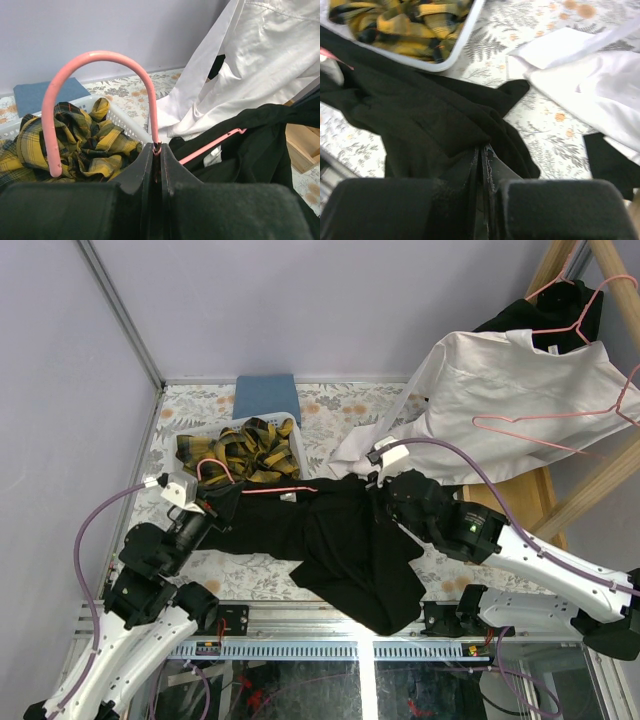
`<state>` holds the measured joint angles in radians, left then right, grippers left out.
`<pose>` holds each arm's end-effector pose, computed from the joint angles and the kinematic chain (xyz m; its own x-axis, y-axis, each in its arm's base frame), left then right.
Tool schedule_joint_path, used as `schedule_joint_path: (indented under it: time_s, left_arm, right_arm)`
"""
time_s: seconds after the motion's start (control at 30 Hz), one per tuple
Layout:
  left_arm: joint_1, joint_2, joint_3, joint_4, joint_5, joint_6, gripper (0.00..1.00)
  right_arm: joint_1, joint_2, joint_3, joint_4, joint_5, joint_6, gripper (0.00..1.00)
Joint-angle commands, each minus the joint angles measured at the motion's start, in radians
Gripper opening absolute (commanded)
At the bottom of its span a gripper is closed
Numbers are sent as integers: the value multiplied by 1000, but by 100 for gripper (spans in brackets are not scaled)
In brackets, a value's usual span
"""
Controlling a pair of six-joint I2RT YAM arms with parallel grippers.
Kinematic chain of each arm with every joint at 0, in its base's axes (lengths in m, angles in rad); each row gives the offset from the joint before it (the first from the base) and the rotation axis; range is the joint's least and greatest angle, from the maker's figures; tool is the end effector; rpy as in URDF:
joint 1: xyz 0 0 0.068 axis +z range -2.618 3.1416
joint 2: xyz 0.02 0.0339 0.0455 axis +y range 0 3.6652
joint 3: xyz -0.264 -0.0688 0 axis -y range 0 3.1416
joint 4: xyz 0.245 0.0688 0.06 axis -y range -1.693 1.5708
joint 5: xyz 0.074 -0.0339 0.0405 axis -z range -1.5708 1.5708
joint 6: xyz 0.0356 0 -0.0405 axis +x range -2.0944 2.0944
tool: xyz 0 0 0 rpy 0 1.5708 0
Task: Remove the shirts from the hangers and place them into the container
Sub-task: Remove the shirt from the hanger.
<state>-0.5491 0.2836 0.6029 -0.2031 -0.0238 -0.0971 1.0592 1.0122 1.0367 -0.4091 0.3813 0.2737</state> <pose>0.0765 -0.0458 0.3339 0.0498 -0.1441 -0.9883 0.5088 0.8551 -0.0990 0.1206 0.1878 0.3632 -0.3500 -0.1109 -0.9302 -0.5670 0.8155 0.1161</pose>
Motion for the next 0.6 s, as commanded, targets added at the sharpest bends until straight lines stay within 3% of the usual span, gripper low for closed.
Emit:
schedule_joint_path:
  time_s: [0.0,0.23,0.3,0.43,0.57]
  left_arm:
    - [6,-29,-2,81,-33,20,0]
    - [6,-27,-4,114,96,37,0]
    - [6,-19,-1,119,137,42,0]
    - [6,6,7,119,182,45,0]
    - [6,27,11,115,189,45,0]
  right_arm:
    - [-13,-24,-9,-43,242,30,0]
    - [-102,52,52,-128,151,111,0]
    - [-109,59,85,-117,58,58,2]
    - [-108,24,96,-32,-266,-25,20]
    - [-109,1,114,-3,-374,-29,46]
